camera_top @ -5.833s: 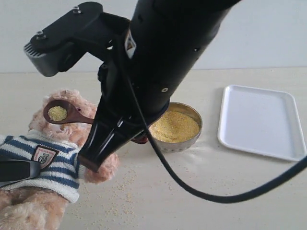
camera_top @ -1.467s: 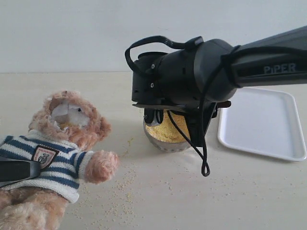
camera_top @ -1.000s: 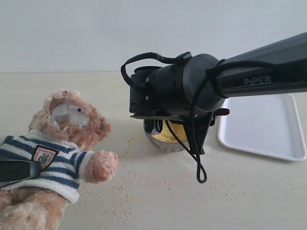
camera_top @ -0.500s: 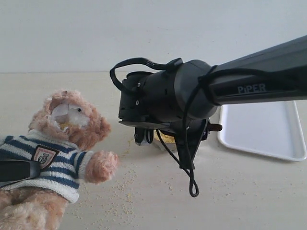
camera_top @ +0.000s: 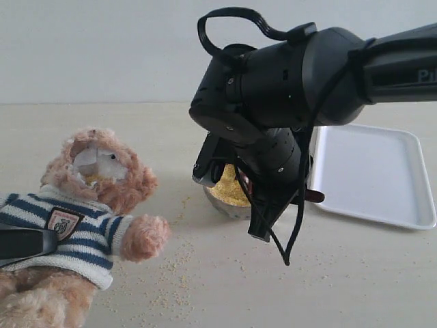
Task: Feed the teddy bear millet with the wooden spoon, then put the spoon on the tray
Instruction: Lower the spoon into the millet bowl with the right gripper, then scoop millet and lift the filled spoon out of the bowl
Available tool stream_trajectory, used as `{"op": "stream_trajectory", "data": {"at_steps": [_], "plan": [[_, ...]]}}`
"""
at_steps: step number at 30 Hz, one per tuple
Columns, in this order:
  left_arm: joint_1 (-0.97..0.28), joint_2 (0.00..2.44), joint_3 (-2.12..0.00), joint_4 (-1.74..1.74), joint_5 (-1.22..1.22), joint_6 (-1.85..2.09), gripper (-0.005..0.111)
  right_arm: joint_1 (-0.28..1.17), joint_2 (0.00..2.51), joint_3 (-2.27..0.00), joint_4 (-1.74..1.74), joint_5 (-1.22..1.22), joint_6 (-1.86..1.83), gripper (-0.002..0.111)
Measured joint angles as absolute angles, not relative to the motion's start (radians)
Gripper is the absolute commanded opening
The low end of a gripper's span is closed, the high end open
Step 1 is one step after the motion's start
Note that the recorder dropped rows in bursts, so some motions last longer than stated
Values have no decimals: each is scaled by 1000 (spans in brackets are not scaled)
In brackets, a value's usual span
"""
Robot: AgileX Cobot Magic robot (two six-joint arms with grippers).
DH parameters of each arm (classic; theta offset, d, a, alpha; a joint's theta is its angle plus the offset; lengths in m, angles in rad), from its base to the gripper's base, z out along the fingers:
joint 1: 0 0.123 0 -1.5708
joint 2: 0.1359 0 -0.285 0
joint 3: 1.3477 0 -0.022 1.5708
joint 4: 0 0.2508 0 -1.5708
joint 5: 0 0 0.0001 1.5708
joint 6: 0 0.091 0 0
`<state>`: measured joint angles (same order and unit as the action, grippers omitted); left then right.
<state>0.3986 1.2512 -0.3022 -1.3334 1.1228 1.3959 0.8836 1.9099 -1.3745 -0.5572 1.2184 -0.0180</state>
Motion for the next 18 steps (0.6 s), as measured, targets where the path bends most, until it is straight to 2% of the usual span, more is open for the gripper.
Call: {"op": "stream_trajectory", "data": {"at_steps": [18], "plan": [[399, 1251, -302, -1333, 1123, 1396, 5, 859, 1900, -1375, -440, 1202, -41, 1]]}}
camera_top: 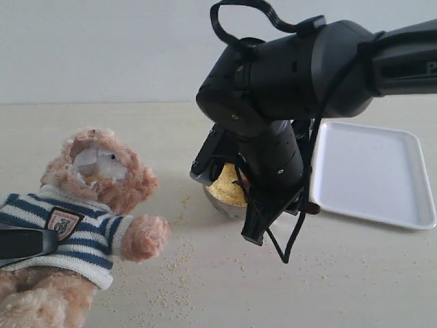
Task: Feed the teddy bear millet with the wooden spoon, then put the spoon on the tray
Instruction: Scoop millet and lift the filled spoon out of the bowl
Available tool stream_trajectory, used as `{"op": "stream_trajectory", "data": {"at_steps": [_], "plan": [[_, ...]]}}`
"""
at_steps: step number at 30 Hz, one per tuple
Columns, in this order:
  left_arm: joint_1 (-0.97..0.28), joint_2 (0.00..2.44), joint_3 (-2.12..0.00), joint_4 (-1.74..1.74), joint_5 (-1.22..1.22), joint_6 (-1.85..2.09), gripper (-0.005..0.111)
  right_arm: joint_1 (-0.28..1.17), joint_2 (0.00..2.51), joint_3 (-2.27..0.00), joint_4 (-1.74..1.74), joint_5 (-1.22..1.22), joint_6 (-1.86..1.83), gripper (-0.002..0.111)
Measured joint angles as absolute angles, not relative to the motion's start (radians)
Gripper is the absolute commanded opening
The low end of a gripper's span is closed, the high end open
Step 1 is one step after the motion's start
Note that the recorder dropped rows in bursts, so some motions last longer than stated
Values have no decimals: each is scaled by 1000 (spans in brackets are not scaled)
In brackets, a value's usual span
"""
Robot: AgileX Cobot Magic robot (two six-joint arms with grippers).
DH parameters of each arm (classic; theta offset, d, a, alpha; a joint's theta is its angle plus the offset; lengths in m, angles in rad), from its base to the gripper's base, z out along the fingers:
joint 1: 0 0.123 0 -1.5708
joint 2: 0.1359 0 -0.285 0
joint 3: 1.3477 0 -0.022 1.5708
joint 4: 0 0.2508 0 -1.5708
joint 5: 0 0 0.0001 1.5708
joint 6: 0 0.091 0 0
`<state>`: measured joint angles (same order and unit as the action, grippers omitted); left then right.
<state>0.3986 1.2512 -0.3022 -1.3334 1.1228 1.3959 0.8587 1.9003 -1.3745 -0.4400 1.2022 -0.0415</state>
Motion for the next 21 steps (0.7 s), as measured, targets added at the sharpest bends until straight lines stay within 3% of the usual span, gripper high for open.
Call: {"op": "stream_trajectory", "data": {"at_steps": [21], "plan": [[399, 1251, -302, -1333, 1123, 1396, 5, 665, 1626, -1293, -34, 1127, -180, 1]]}}
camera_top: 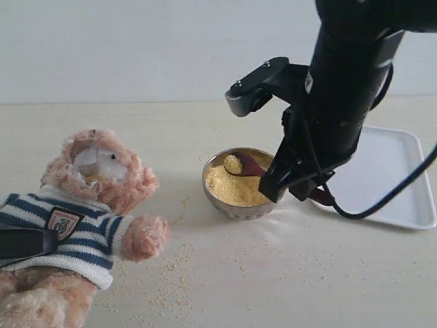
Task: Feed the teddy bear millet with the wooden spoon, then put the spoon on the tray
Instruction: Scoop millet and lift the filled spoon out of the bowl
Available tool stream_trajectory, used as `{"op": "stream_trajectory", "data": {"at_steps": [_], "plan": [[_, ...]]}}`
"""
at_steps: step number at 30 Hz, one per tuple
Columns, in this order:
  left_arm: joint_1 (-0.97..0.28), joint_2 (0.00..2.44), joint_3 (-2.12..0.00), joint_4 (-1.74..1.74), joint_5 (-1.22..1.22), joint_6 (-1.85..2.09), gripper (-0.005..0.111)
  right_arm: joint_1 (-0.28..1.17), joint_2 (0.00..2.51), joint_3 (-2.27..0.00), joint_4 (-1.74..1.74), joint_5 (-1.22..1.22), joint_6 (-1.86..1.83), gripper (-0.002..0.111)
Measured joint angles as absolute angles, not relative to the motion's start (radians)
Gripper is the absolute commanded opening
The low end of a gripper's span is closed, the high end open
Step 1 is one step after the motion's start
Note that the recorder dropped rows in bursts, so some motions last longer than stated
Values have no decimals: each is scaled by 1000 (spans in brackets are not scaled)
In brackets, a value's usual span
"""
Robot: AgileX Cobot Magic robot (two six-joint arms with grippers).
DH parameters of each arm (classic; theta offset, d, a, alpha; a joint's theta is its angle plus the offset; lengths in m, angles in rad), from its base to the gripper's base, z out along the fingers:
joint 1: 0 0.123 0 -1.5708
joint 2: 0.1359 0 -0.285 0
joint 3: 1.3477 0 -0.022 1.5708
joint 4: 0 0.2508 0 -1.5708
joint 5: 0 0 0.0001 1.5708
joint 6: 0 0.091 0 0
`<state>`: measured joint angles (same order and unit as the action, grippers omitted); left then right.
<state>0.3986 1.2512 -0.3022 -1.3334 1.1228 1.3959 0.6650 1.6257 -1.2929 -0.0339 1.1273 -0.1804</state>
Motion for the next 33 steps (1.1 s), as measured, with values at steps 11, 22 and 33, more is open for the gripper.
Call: {"op": "stream_trajectory", "data": {"at_steps": [11, 22, 33], "plan": [[399, 1251, -302, -1333, 1123, 1396, 5, 585, 1480, -1122, 255, 992, -308, 1], [399, 1251, -302, -1333, 1123, 1396, 5, 536, 1449, -1116, 266, 1044, -313, 1], [399, 1251, -302, -1333, 1123, 1396, 5, 608, 1371, -1116, 271, 1083, -331, 1]]}}
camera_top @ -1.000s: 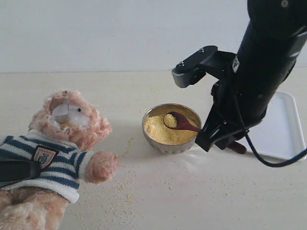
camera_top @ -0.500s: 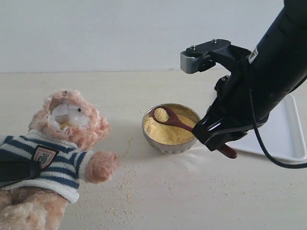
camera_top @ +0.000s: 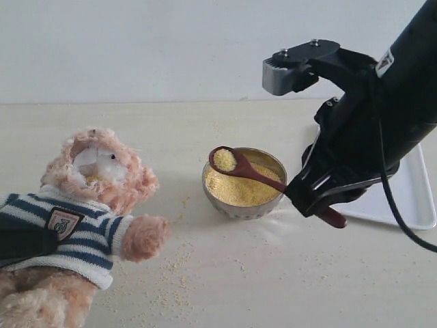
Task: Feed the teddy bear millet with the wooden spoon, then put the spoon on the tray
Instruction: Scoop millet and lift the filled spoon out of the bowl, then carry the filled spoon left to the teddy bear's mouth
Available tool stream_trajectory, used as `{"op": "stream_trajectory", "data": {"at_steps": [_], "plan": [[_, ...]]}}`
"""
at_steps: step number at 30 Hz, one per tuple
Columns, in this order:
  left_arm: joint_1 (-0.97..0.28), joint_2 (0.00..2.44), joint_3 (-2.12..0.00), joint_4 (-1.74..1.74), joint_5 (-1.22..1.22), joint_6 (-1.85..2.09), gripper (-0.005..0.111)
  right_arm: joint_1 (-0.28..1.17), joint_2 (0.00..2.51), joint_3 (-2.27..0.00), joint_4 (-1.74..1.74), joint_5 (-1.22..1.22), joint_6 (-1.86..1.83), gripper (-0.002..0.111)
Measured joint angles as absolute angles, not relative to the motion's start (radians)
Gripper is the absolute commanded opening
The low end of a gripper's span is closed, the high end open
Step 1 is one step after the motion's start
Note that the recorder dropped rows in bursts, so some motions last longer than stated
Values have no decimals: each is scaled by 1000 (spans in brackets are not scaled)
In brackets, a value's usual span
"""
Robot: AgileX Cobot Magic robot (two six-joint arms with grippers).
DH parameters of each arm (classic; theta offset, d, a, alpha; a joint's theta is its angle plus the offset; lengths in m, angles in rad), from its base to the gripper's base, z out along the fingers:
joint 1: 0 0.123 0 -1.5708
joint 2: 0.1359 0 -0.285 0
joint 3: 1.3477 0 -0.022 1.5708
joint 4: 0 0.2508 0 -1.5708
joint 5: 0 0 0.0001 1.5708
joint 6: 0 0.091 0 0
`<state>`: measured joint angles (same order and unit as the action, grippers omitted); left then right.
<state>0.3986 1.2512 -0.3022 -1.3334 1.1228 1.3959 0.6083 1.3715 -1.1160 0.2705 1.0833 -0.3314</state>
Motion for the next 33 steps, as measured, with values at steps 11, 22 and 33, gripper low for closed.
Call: {"op": "stream_trajectory", "data": {"at_steps": [11, 22, 33], "plan": [[399, 1251, -302, -1333, 1123, 1396, 5, 828, 1337, -1166, 258, 1080, -317, 1], [399, 1251, -302, -1333, 1123, 1396, 5, 935, 1429, -1334, 131, 1090, -264, 1], [399, 1251, -302, -1333, 1123, 1396, 5, 1007, 1601, -1485, -17, 1101, -239, 1]]}}
